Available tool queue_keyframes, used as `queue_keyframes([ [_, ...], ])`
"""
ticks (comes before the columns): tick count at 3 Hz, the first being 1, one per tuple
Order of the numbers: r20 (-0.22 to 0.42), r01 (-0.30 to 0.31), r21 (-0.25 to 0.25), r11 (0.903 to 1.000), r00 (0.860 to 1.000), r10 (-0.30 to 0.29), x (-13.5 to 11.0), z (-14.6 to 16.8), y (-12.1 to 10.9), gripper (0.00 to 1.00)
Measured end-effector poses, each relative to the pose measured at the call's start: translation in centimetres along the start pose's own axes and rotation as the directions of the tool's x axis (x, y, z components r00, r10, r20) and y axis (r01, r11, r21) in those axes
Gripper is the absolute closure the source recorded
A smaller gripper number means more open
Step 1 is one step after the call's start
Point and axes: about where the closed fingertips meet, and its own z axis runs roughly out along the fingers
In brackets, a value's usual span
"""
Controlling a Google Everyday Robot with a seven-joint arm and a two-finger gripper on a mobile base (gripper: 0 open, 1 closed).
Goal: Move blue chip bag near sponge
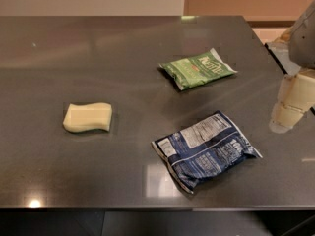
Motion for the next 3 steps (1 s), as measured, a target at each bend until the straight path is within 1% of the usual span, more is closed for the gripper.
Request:
queue_keyframes([
  [1,0.000,0.008,0.004,1.0000,1.000,-0.008,-0.2,0.0,-0.1,0.00],
  [2,-0.002,0.105,-0.029,0.9940,0.994,-0.105,-1.4,1.9,-0.1,0.00],
  [3,0.001,0.215,-0.078,0.9736,0.977,-0.215,-2.3,4.6,0.5,0.00],
])
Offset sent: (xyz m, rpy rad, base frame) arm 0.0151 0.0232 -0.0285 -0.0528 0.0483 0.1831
